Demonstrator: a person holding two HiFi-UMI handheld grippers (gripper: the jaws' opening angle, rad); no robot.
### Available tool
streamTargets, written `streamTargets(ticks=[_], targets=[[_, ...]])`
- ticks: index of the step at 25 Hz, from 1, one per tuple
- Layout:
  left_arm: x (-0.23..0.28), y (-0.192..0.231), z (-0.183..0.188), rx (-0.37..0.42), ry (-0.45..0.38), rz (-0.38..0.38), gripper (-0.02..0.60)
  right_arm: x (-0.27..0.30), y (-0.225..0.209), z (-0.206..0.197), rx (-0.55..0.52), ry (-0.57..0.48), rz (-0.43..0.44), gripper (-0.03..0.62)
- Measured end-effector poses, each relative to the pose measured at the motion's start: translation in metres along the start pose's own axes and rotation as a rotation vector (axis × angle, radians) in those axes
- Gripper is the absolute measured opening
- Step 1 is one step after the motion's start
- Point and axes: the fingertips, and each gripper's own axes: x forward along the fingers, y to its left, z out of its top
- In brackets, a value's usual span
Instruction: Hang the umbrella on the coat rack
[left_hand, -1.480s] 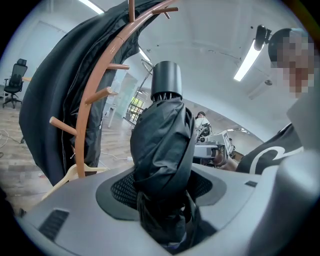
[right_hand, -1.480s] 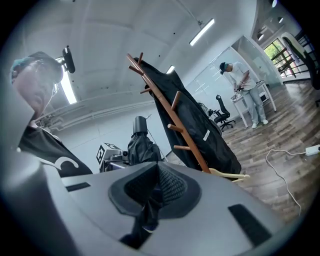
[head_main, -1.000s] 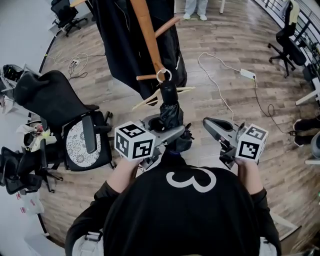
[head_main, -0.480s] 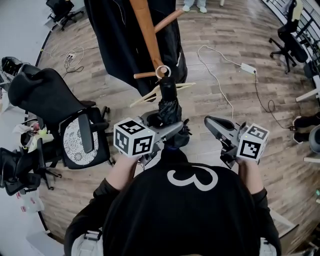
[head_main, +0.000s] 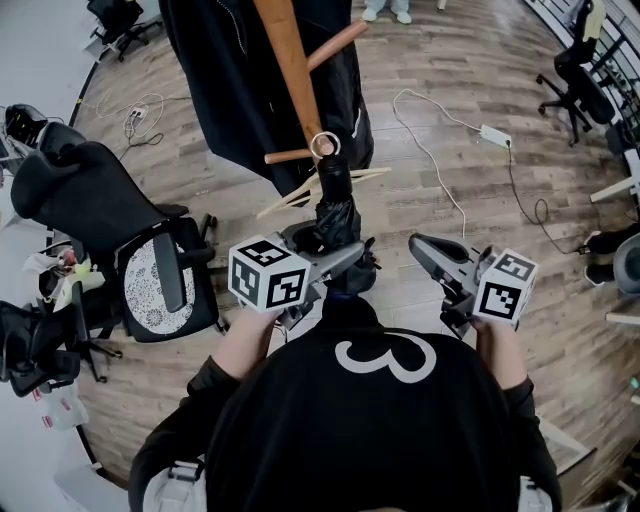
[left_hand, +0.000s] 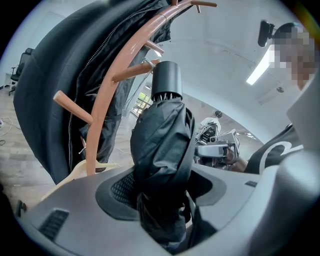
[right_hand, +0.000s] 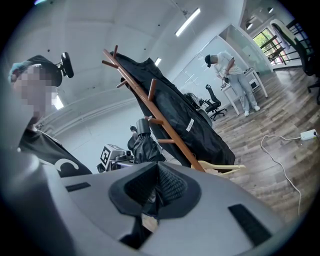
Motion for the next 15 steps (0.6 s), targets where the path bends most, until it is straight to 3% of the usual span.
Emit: streamTargets(ticks=[15], targets=[[0.008,0.030,0.001,-0.030,-0.010,0.015,0.273,0.003,-0.013,0.003,0.029,-0.009,-0.012,0.026]])
